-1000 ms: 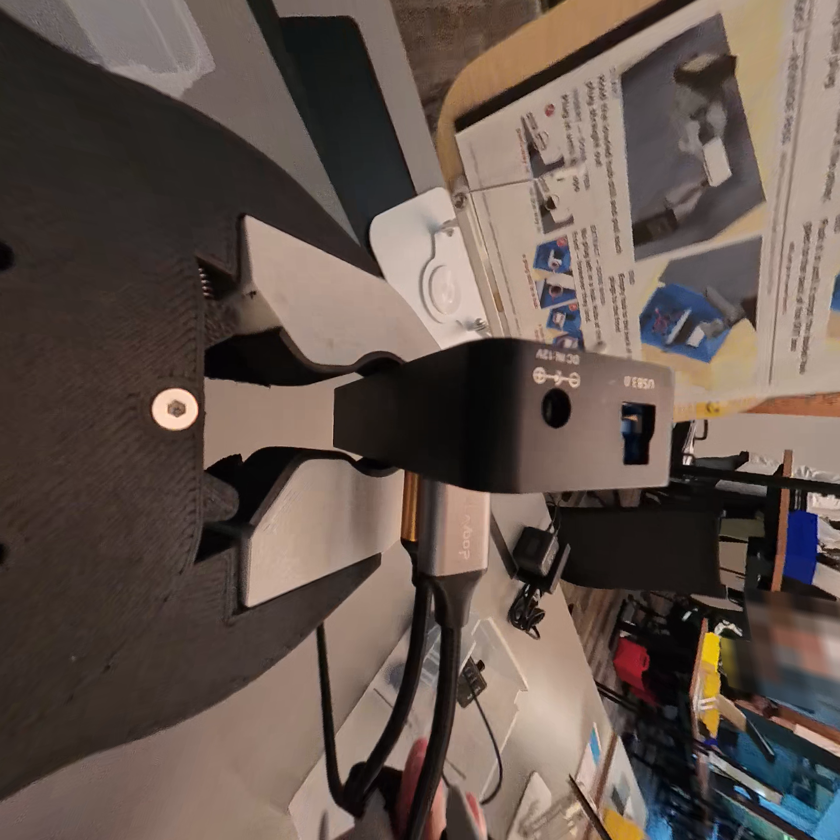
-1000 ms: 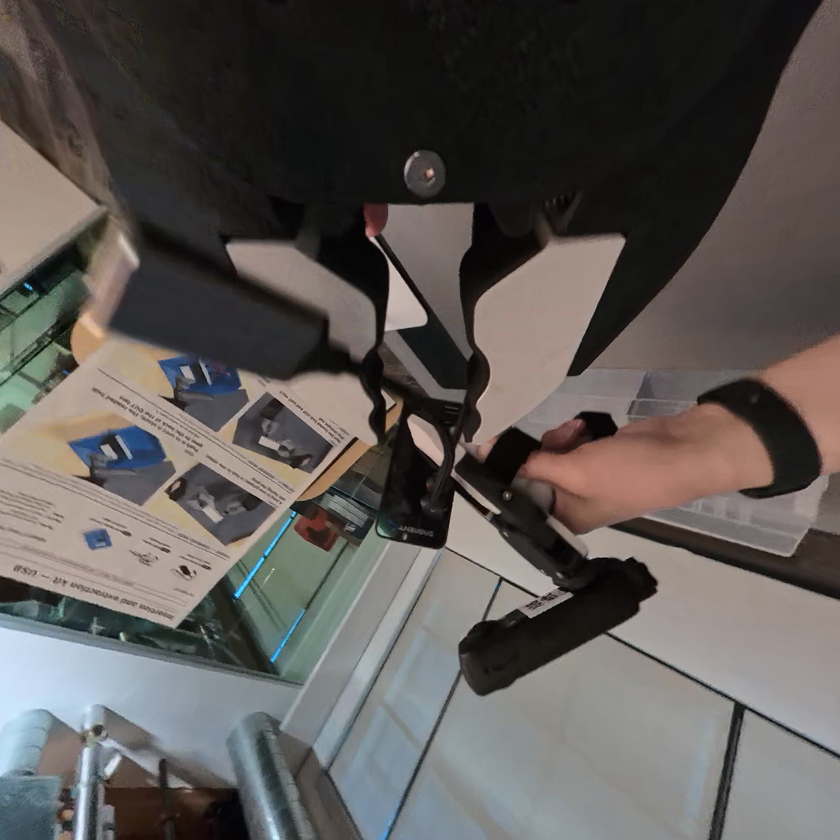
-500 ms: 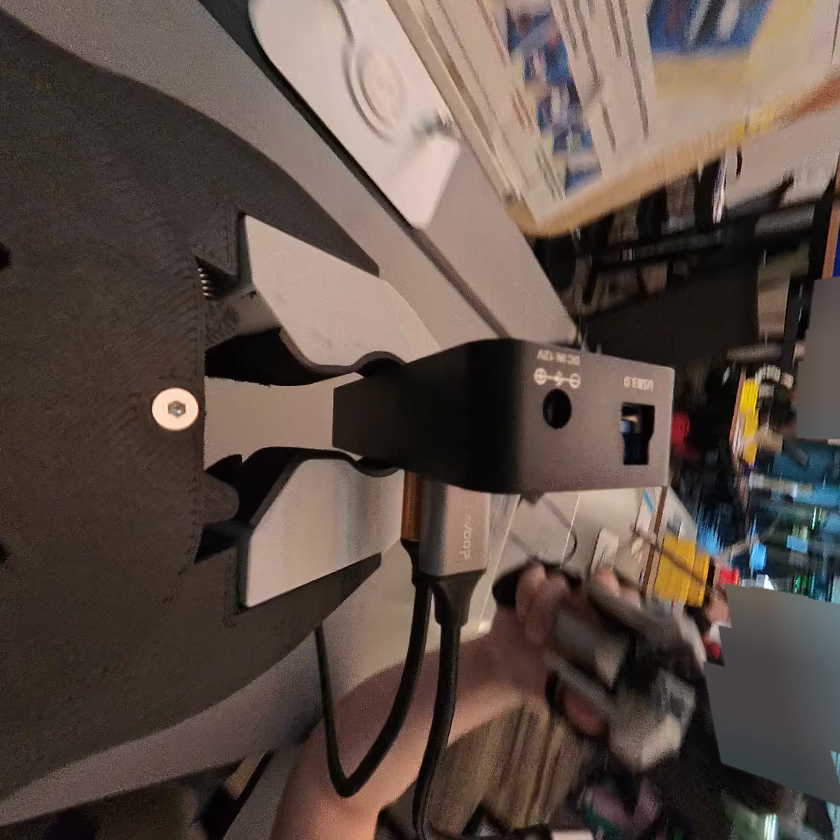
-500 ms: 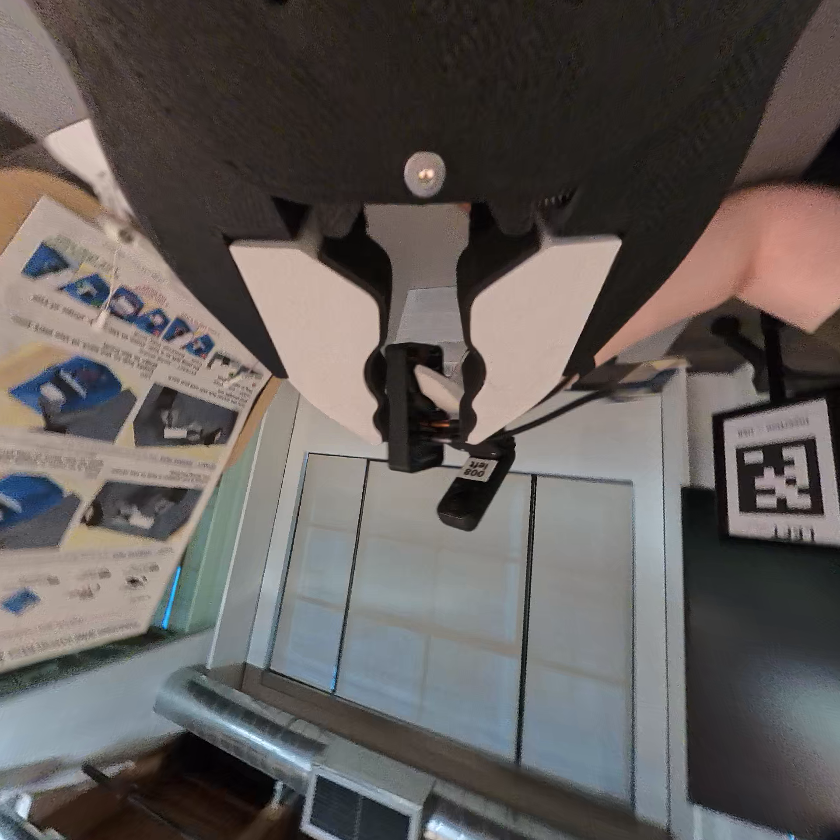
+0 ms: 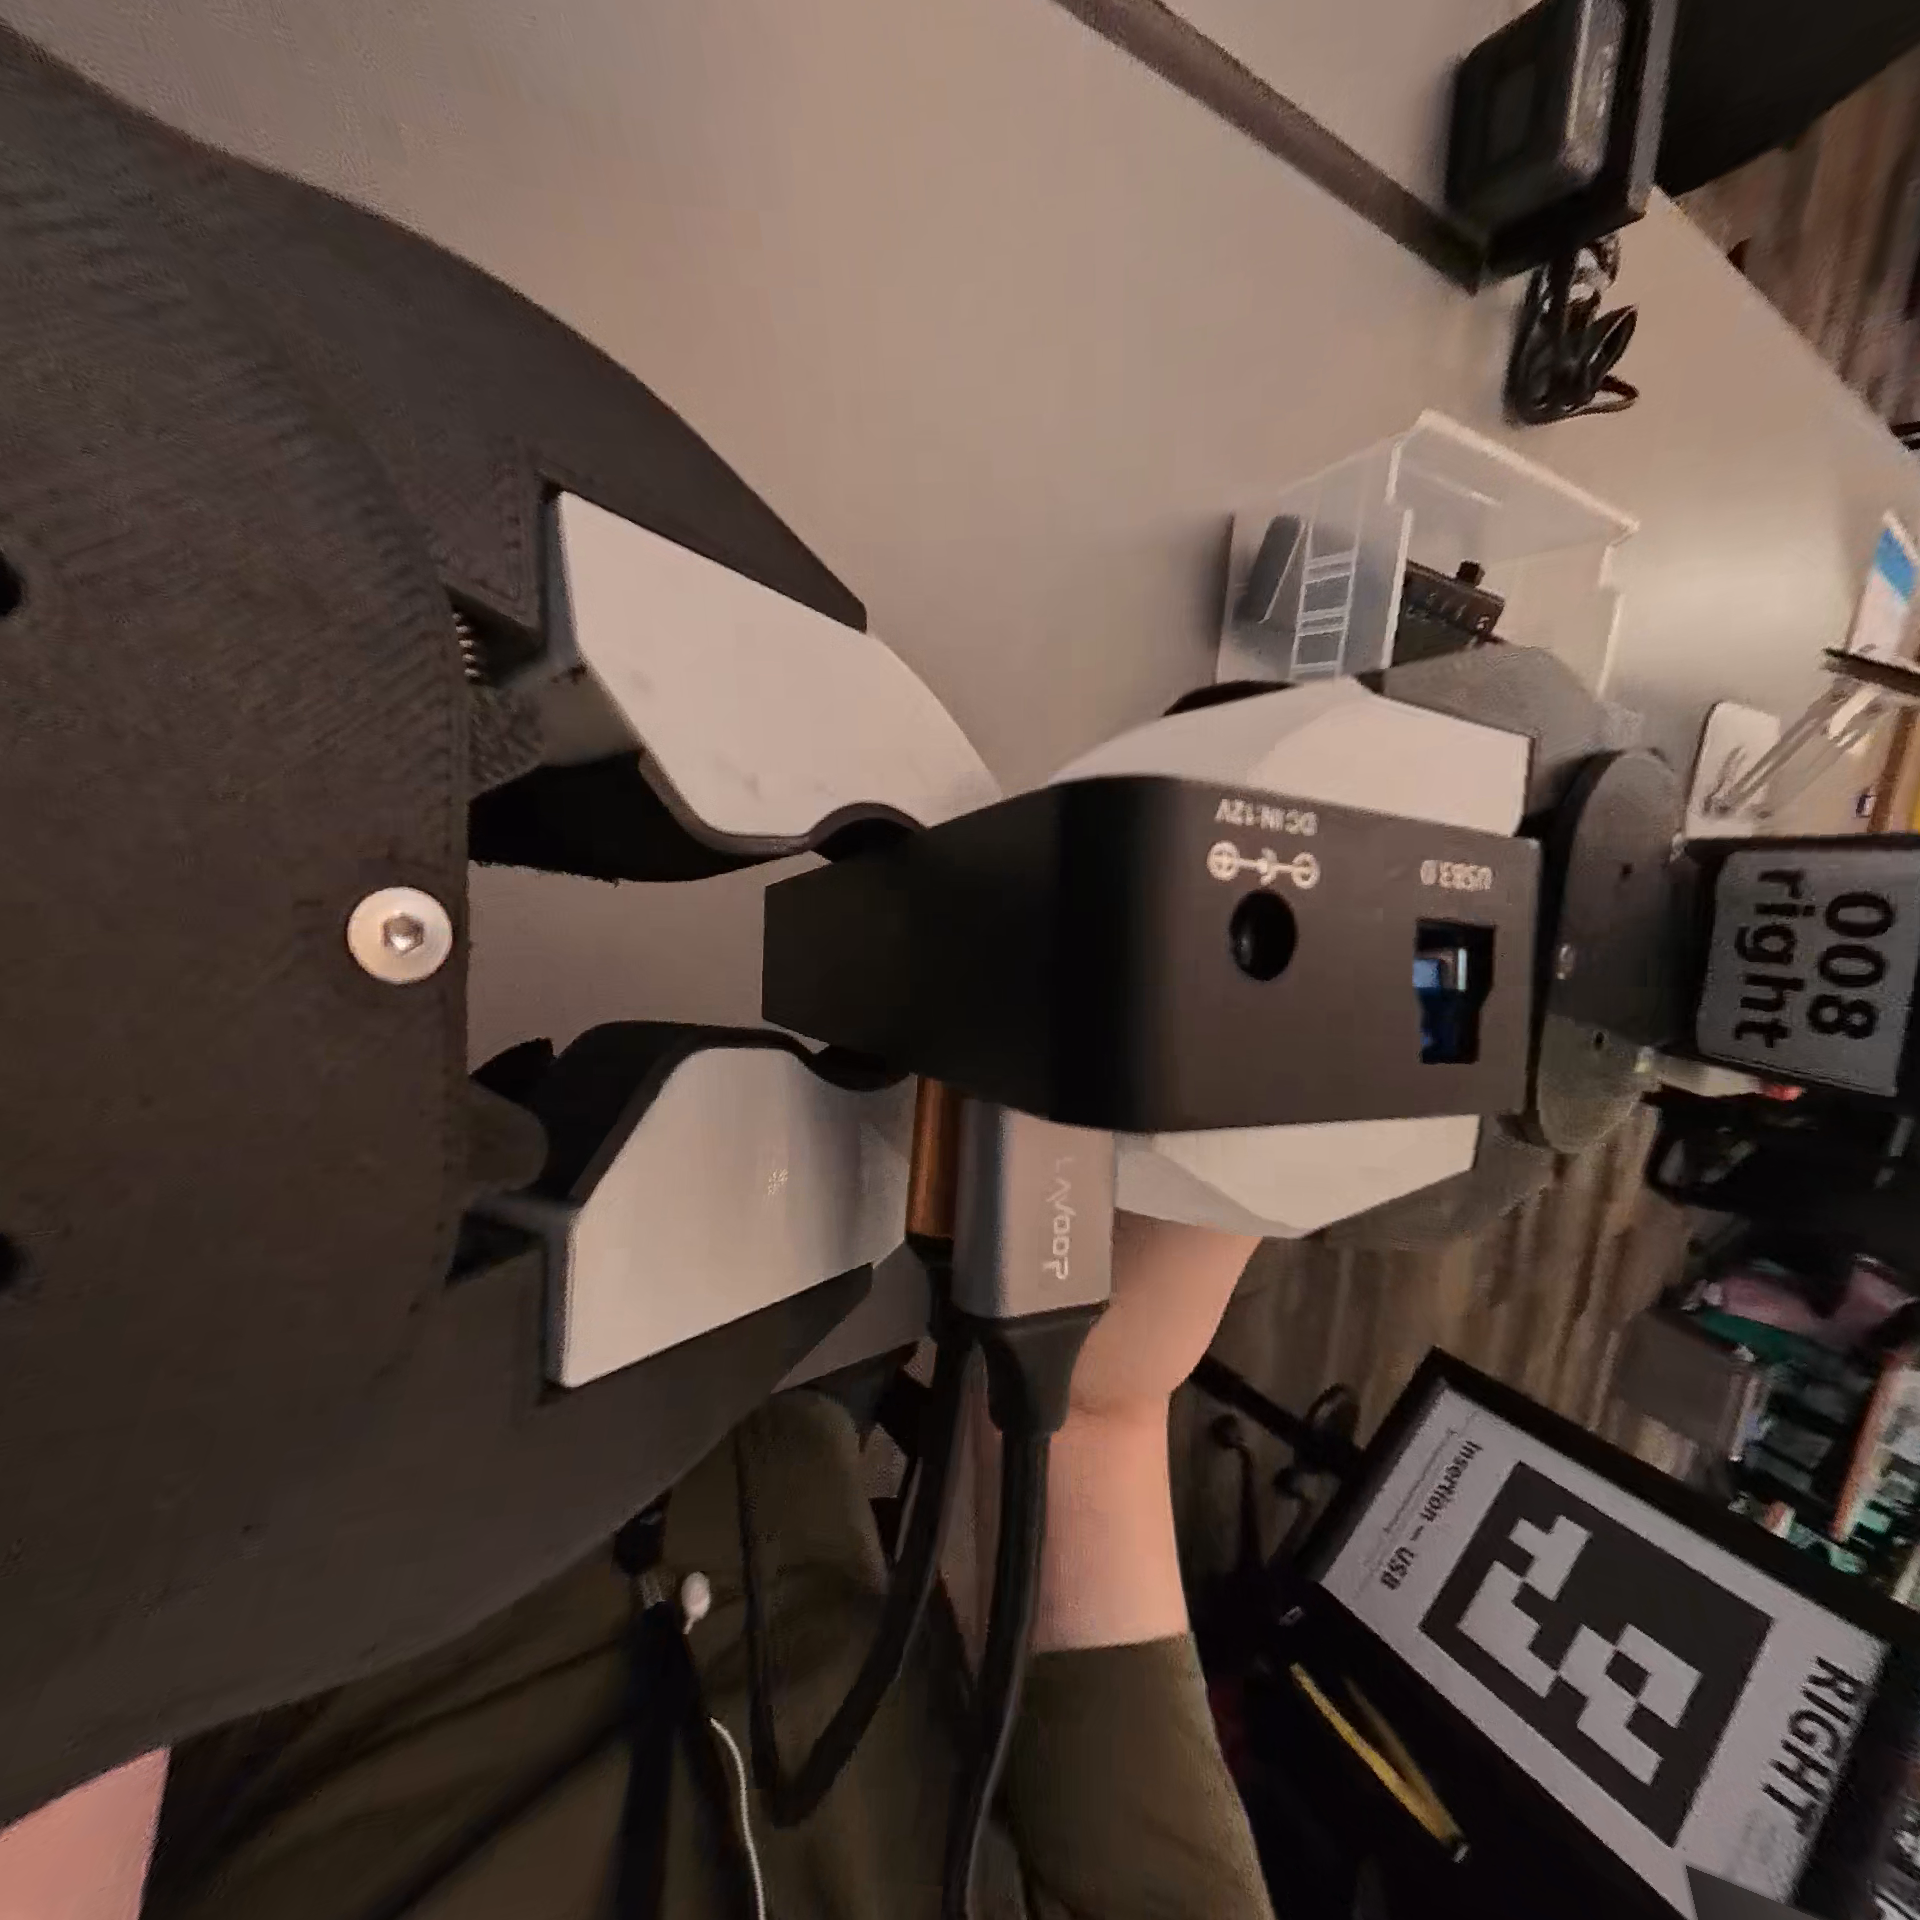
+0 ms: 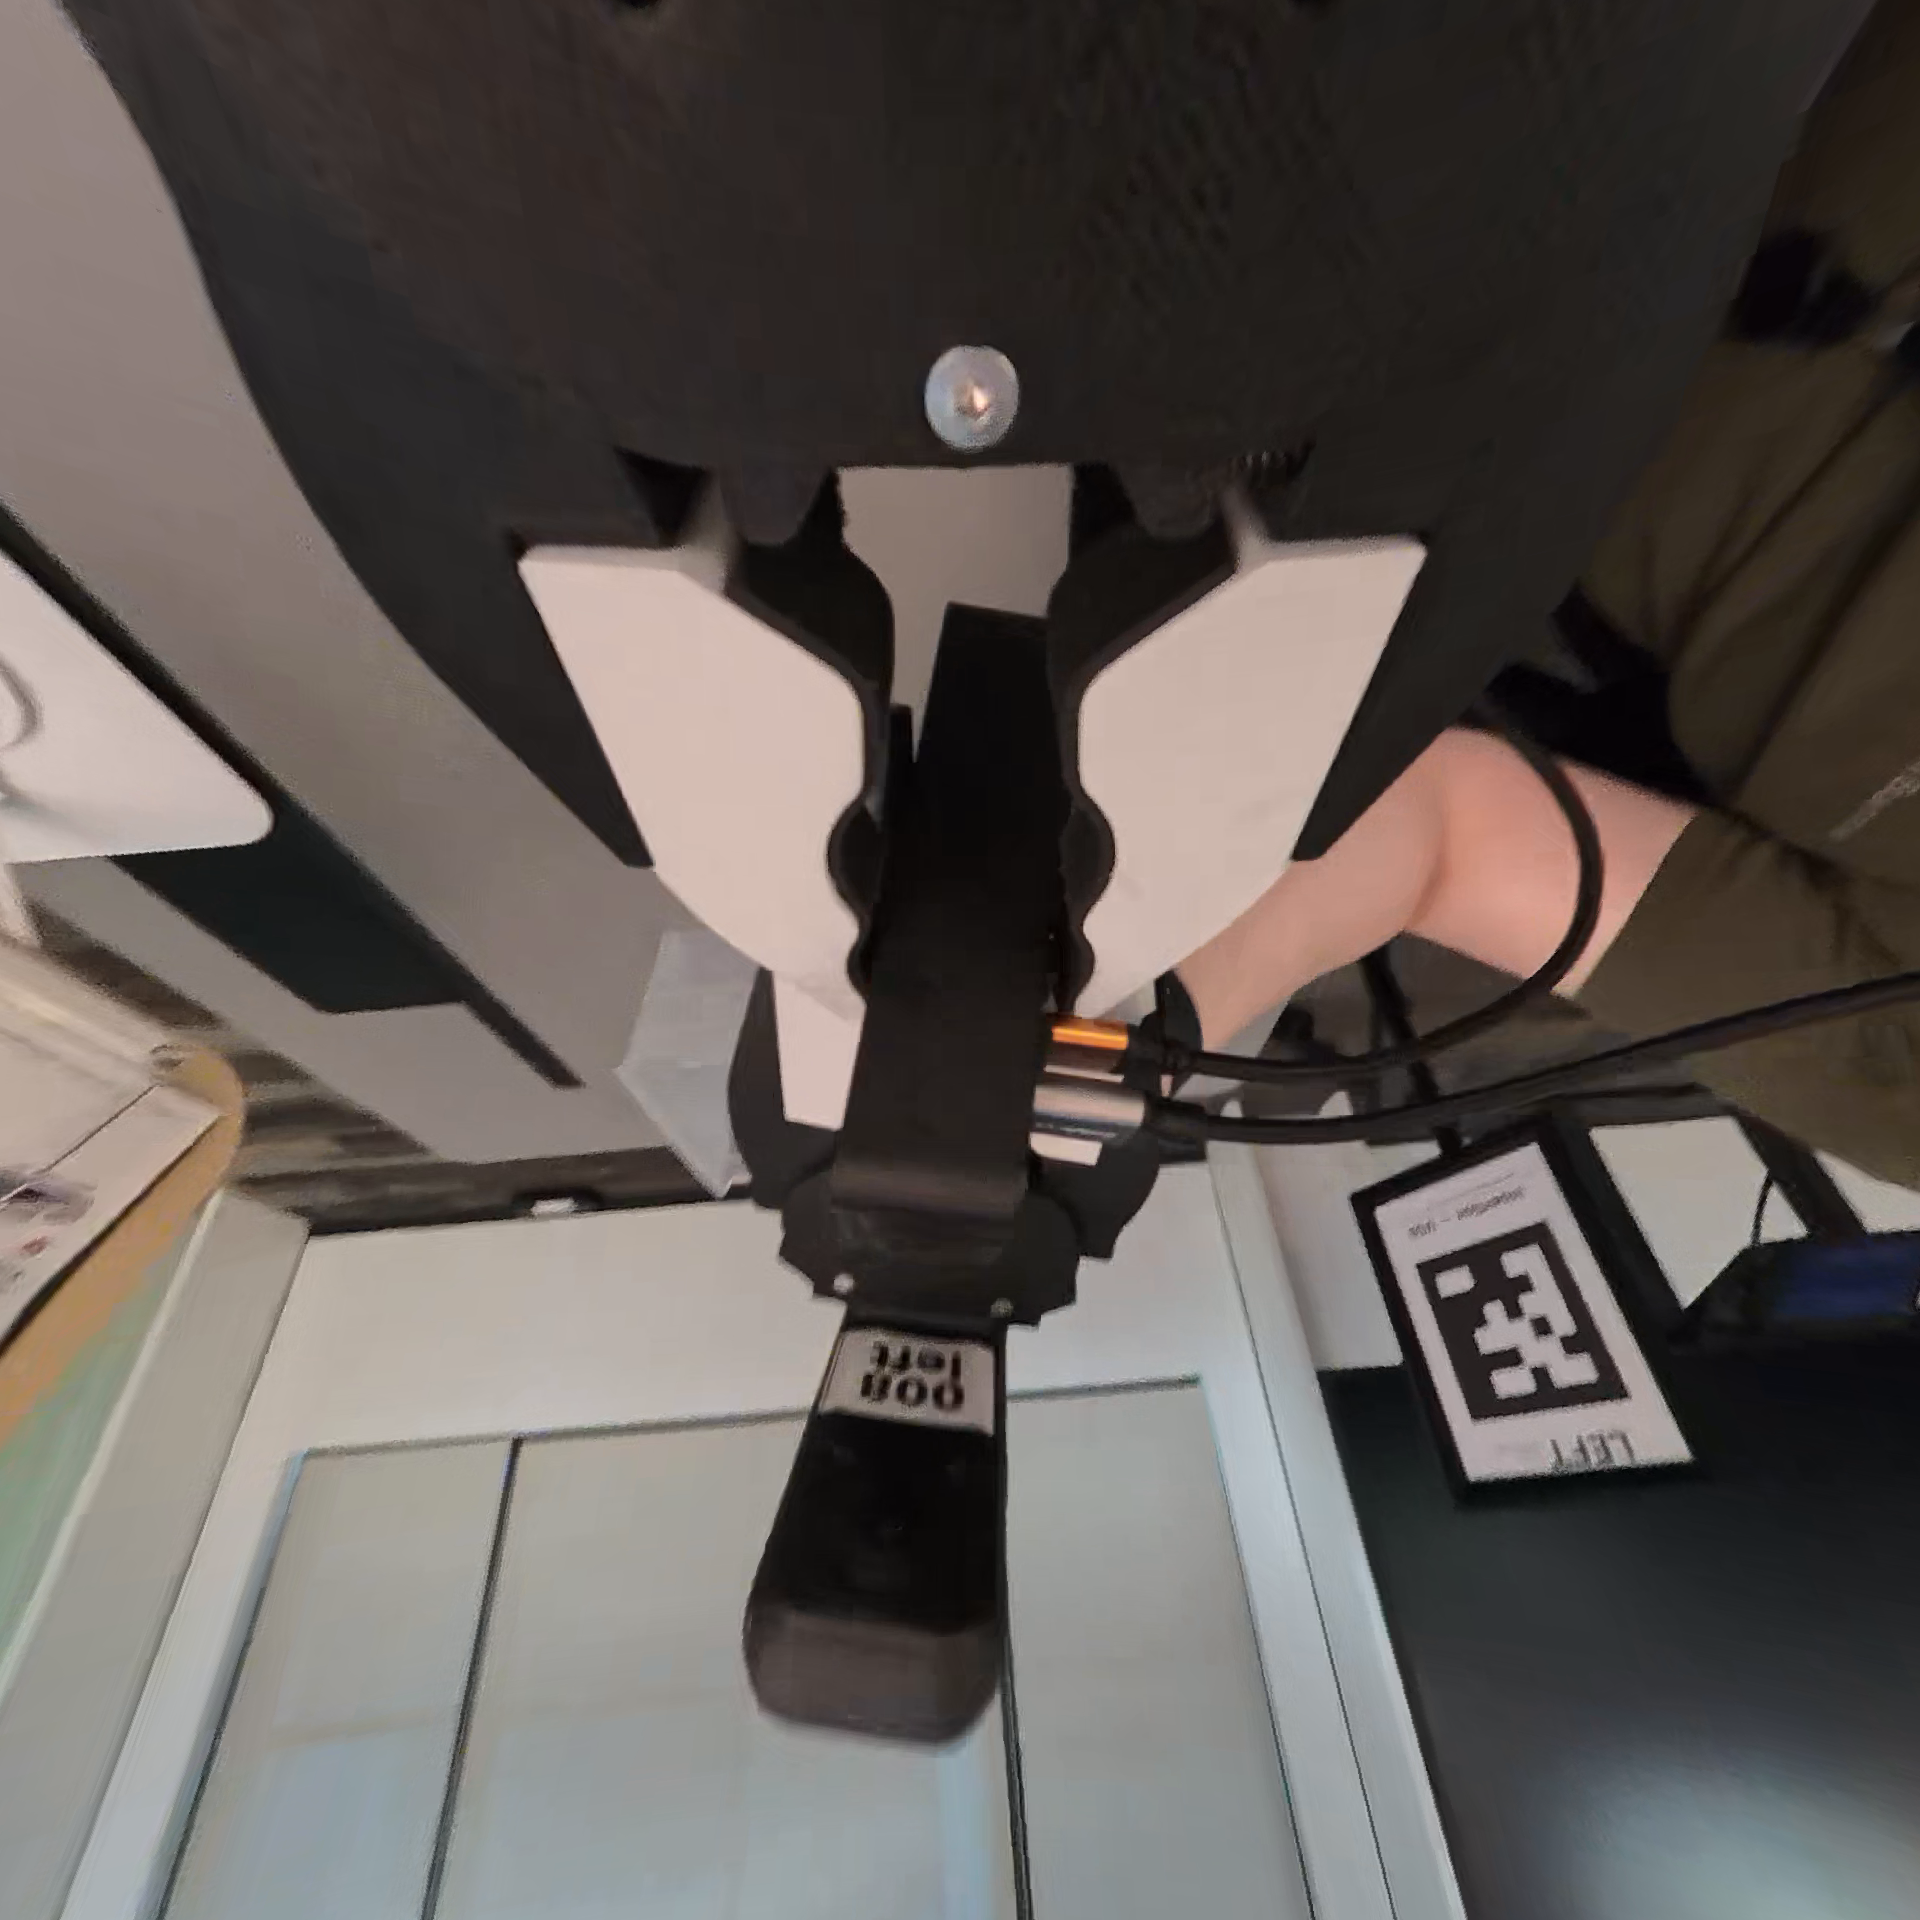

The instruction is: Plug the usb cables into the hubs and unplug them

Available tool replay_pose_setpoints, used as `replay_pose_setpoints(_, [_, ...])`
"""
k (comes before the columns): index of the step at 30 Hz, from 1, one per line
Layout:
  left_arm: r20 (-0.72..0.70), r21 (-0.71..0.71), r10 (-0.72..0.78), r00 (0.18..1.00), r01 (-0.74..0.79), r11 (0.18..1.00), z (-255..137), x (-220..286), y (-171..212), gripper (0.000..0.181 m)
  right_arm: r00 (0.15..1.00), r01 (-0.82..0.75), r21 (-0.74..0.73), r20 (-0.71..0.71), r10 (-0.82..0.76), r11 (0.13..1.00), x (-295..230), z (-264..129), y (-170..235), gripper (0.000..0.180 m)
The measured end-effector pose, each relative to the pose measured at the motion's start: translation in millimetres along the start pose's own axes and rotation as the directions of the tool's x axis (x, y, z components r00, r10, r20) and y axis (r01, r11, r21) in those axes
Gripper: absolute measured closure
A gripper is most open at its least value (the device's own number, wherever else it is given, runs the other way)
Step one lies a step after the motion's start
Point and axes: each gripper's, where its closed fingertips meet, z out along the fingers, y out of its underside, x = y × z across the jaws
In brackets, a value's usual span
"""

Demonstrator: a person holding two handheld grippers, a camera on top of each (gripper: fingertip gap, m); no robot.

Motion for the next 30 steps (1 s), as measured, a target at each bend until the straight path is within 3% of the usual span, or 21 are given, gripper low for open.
replay_pose_setpoints(4, [0.037, -0.007, 0.011, 0.999, -0.011, 1.000, 0, -3, 1, 0.152, 1.000, -0.011, -0.075, -0.012, 0.010, 0.997, 1, 0, 6, 0.152])
replay_pose_setpoints(9, [0.123, 0.207, -0.074, 0.990, 0.048, 0.977, -29, -24, -22, 0.135, 0.983, -0.051, -0.002, -0.175, 0.049, 0.999, 20, -11, -12, 0.153])
replay_pose_setpoints(12, [0.258, 0.307, -0.153, 0.954, 0.069, 0.949, -65, -49, -21, 0.134, 0.958, -0.065, 0.037, -0.278, 0.073, 0.997, 28, -43, -28, 0.152])
replay_pose_setpoints(14, [0.309, 0.341, -0.195, 0.931, 0.083, 0.936, -86, -59, -17, 0.136, 0.906, -0.030, 0.033, -0.420, 0.041, 0.999, 35, -82, -44, 0.152])
replay_pose_setpoints(17, [0.315, 0.360, -0.222, 0.923, 0.100, 0.927, -104, -59, -13, 0.138, 0.730, 0.040, 0.091, -0.683, 0.033, 0.995, 38, -169, -74, 0.152])
replay_pose_setpoints(20, [0.321, 0.377, -0.225, 0.920, 0.094, 0.922, -112, -57, -14, 0.140, 0.443, 0.156, 0.173, -0.892, 0.087, 0.973, 28, -271, -91, 0.152])
replay_pose_setpoints(22, [0.311, 0.381, -0.227, 0.923, 0.098, 0.919, -110, -56, -16, 0.141, 0.297, 0.244, 0.230, -0.942, 0.154, 0.942, 13, -324, -97, 0.152])
replay_pose_setpoints(25, [0.321, 0.348, -0.208, 0.924, 0.089, 0.933, -103, -55, -17, 0.142, 0.158, 0.330, 0.255, -0.964, 0.213, 0.909, -1, -378, -103, 0.152])
replay_pose_setpoints(30, [0.340, 0.300, -0.172, 0.924, 0.067, 0.952, -89, -56, -21, 0.143, -0.081, 0.137, 0.136, -0.986, 0.148, 0.981, 47, -452, -97, 0.152])
